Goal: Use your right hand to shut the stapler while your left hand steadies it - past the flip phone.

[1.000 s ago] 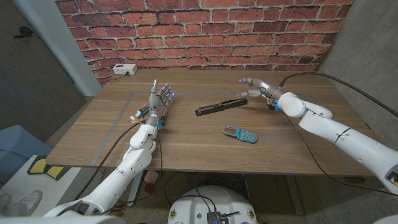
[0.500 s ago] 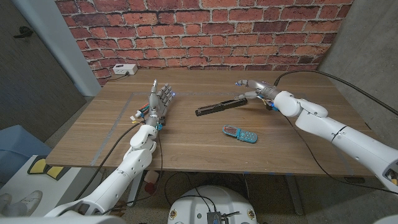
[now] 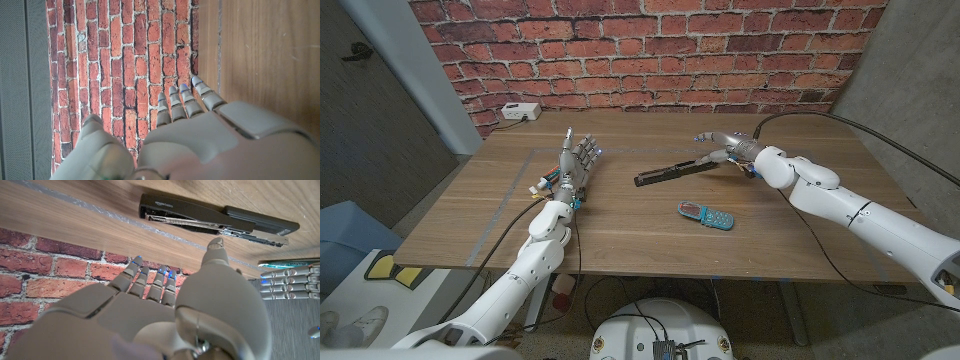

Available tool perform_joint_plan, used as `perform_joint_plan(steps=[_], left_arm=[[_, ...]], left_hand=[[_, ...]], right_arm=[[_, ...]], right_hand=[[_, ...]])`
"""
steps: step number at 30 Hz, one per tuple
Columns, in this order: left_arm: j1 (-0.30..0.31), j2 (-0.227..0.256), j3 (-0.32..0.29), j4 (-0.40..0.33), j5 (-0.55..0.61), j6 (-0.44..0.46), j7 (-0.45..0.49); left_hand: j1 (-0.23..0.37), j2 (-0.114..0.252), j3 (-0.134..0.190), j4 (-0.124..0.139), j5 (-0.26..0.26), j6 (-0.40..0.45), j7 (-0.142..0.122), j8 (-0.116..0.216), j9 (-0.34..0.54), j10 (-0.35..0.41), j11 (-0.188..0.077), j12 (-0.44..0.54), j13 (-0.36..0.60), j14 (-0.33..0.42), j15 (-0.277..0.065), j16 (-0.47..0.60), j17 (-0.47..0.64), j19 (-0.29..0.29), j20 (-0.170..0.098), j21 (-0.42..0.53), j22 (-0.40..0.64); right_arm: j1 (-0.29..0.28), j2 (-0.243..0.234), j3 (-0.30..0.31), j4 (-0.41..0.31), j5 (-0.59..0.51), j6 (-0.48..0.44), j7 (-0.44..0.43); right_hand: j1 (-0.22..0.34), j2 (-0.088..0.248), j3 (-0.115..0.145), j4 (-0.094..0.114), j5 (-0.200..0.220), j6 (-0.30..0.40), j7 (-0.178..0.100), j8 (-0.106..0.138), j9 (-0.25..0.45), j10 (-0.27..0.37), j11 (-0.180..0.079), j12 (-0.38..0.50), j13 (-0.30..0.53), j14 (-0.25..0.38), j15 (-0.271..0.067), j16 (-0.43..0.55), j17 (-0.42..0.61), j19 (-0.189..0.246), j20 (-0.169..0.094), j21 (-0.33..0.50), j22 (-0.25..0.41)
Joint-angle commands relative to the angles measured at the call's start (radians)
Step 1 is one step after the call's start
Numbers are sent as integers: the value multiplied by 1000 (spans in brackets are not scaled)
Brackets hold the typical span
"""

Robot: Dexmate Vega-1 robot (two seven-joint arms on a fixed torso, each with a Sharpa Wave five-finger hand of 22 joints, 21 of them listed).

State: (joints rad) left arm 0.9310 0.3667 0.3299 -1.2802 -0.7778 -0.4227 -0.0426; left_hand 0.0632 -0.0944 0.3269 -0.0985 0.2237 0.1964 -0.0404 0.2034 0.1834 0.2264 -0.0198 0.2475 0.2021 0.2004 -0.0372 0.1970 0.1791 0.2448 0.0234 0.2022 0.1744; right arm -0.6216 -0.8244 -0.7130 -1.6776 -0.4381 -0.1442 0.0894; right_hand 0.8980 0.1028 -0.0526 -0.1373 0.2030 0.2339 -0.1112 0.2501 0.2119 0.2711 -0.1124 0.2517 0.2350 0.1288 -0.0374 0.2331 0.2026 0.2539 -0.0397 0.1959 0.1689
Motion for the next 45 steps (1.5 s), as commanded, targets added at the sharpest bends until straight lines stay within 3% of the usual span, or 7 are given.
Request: perform_joint_plan(steps=[1,5,11,16,24,45], left_arm=[[-7,4,7,-4,10,12,5],[-9,4,10,-2,11,17,4],[-6,4,11,-3,12,17,7],[-2,6,10,-6,11,18,9],[-4,0,10,12,4,16,-3],[-3,-7,2,39,-15,6,-27]], left_hand=[[-2,-5,-2,0,3,6,-3,-3,4,11,-1,-2,5,12,-15,0,3,8,1,0,2],[-2,-4,-3,0,4,7,3,-3,4,12,-1,-3,5,10,-14,-1,3,8,1,0,2],[-2,-2,-4,1,5,8,6,-3,3,14,2,-3,5,10,-14,-2,3,9,-1,-1,2],[-2,-2,-4,1,6,10,9,-3,3,15,-2,-3,5,11,-14,-2,3,9,-1,-1,2],[-2,0,-6,2,7,9,8,-4,3,15,1,-4,5,12,-14,-3,3,8,-1,-2,2],[-2,3,-10,4,10,12,10,-5,3,17,0,-7,5,13,-14,-4,2,8,-2,-4,2]], right_arm=[[16,10,-28,-2,-76,-39,36],[27,16,-40,9,-96,-41,45],[38,26,-49,26,-111,-40,52],[47,35,-58,43,-118,-41,62],[58,48,-76,60,-142,-50,69],[101,75,-116,104,-165,-58,118]], right_hand=[[12,4,8,-2,-6,0,-8,1,4,4,-9,-2,5,9,-172,1,3,9,-18,-1,2],[11,18,17,4,-8,-7,-33,-3,7,-3,-19,-6,10,38,-174,17,12,12,-28,0,3],[15,21,23,4,-9,-7,-37,-4,9,-3,-17,-7,14,47,-176,25,22,22,-19,2,4],[26,34,35,3,-9,-4,-53,-2,14,-11,-24,-10,21,55,-178,36,35,19,-29,0,5],[43,52,54,0,-9,8,-59,4,18,2,-26,-4,28,84,-183,60,55,31,-27,4,5],[70,57,79,-4,-12,48,-73,22,26,43,-53,16,45,107,-186,93,92,38,-35,4,5]])
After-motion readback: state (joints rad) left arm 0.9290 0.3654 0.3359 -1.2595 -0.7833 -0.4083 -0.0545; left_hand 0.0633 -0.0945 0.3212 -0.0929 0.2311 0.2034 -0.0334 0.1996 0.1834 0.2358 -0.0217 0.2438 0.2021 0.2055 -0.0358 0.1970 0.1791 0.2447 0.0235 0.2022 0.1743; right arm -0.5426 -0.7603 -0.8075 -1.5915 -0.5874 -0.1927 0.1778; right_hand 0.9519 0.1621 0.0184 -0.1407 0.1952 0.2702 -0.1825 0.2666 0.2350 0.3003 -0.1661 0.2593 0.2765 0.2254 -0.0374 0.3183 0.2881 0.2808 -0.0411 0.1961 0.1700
